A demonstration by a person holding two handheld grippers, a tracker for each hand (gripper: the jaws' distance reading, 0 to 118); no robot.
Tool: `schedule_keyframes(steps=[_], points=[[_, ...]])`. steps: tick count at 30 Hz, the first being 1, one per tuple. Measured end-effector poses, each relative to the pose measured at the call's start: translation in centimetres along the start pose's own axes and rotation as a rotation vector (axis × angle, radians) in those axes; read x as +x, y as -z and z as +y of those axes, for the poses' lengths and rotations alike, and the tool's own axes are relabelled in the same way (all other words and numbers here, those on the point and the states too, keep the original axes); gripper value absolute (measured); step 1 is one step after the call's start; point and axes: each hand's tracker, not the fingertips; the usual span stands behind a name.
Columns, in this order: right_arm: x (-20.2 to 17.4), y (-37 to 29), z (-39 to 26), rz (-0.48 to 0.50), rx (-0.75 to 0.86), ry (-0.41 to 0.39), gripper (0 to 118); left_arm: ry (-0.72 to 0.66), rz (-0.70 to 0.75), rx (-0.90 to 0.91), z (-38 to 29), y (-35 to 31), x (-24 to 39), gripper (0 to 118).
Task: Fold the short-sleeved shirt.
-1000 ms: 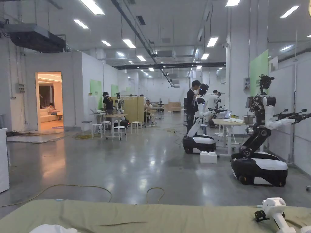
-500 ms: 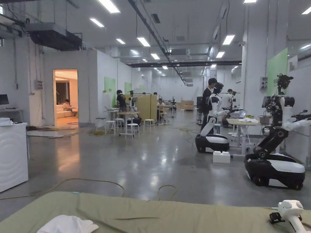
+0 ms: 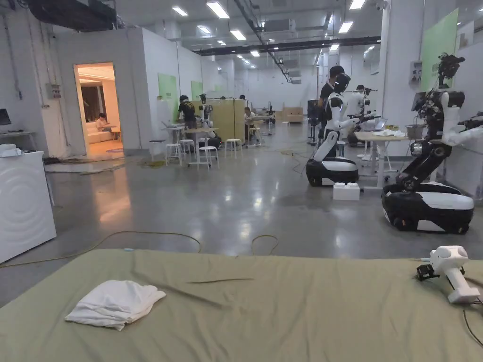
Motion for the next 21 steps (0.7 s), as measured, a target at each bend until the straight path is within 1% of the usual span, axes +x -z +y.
schedule_keyframes(steps=[1, 2, 3, 4, 5, 6, 7, 10, 13, 14, 15, 18, 19, 21], points=[[0.0, 0.1, -0.2, -0.004, -0.006, -0.002, 0, -0.005, -0.006, -0.015, -0.4, 0.7, -0.1, 2], [0.1, 0.3, -0.4, -0.006, -0.013, 0.000, 0, -0.011, -0.039, -0.055, -1.0, 2.0, -0.4, 23], [0.3, 0.4, -0.7, -0.003, -0.023, 0.006, 0, -0.018, -0.080, -0.103, -1.8, 3.6, -0.6, 55], [0.4, 0.7, -1.1, 0.001, -0.039, 0.016, 0, -0.029, -0.107, -0.153, -2.7, 5.4, -0.7, 83], [0.5, 0.8, -1.4, 0.002, -0.049, 0.022, 0, -0.043, -0.134, -0.219, -4.1, 7.2, -1.2, 92], [0.6, 0.9, -1.7, 0.000, -0.059, 0.025, 0, -0.066, -0.180, -0.292, -5.5, 9.3, -1.4, 92], [0.7, 1.0, -2.1, -0.004, -0.071, 0.026, 0, -0.079, -0.209, -0.317, -6.6, 11.1, -1.5, 92], [1.4, 1.6, -3.4, -0.024, -0.118, 0.023, 0, -0.094, -0.231, -0.516, -11.6, 18.4, -1.4, 92], [2.5, 2.3, -4.8, -0.045, -0.172, 0.040, 0, -0.199, -0.251, -0.679, -16.6, 25.5, -1.5, 92], [2.9, 2.6, -5.2, -0.052, -0.190, 0.046, 0, -0.213, -0.233, -0.727, -18.1, 27.6, -1.5, 92], [3.3, 2.9, -5.6, -0.064, -0.210, 0.050, 0, -0.200, -0.202, -0.763, -19.7, 29.7, -1.4, 92], [4.8, 3.7, -6.9, -0.115, -0.280, 0.058, 0, -0.122, -0.114, -0.888, -24.1, 34.7, -1.3, 88], [5.3, 3.8, -7.3, -0.132, -0.298, 0.064, 0, -0.116, -0.094, -0.918, -25.0, 35.7, -1.5, 85], [6.3, 4.1, -8.2, -0.162, -0.335, 0.082, 0, -0.158, -0.061, -0.940, -26.7, 36.8, -2.0, 77]])
